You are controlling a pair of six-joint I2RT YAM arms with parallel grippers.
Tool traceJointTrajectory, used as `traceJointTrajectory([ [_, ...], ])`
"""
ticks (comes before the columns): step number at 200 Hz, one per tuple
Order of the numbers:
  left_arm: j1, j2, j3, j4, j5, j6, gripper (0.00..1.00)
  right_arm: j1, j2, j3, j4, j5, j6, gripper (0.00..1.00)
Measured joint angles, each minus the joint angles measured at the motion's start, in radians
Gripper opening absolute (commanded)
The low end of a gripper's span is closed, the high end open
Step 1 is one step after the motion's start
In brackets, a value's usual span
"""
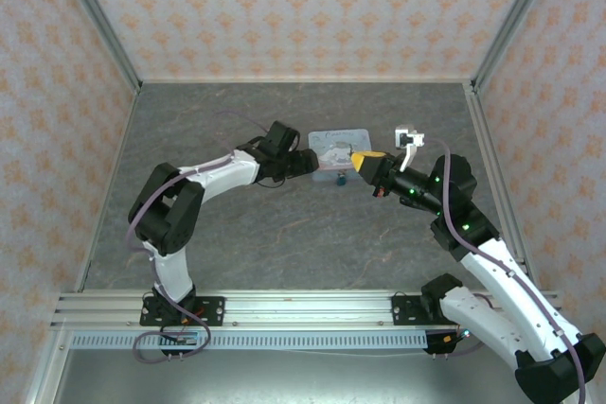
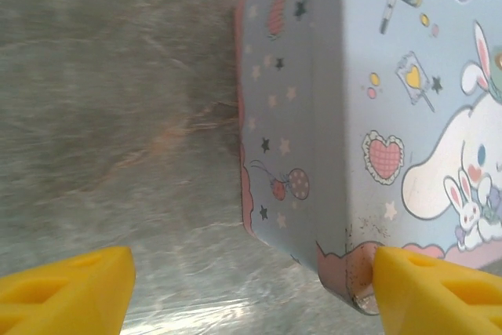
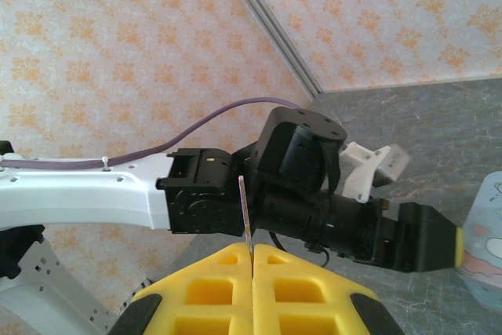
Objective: Unlock the padlock with the key
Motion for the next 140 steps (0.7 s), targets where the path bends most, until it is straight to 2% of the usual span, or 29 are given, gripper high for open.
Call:
traceJointTrajectory([
  [93,0.149,-0.016,0.021,-0.079,-0.014,0.086,0.79,0.000,0.002,-0.002,0.000,0.002,0.000,0.00],
  [140,0.163,-0.035,0.007,-0.068,-0.015,0.128,0.81,0.000,0.043,-0.002,-0.029,0.023,0.000,0.00],
])
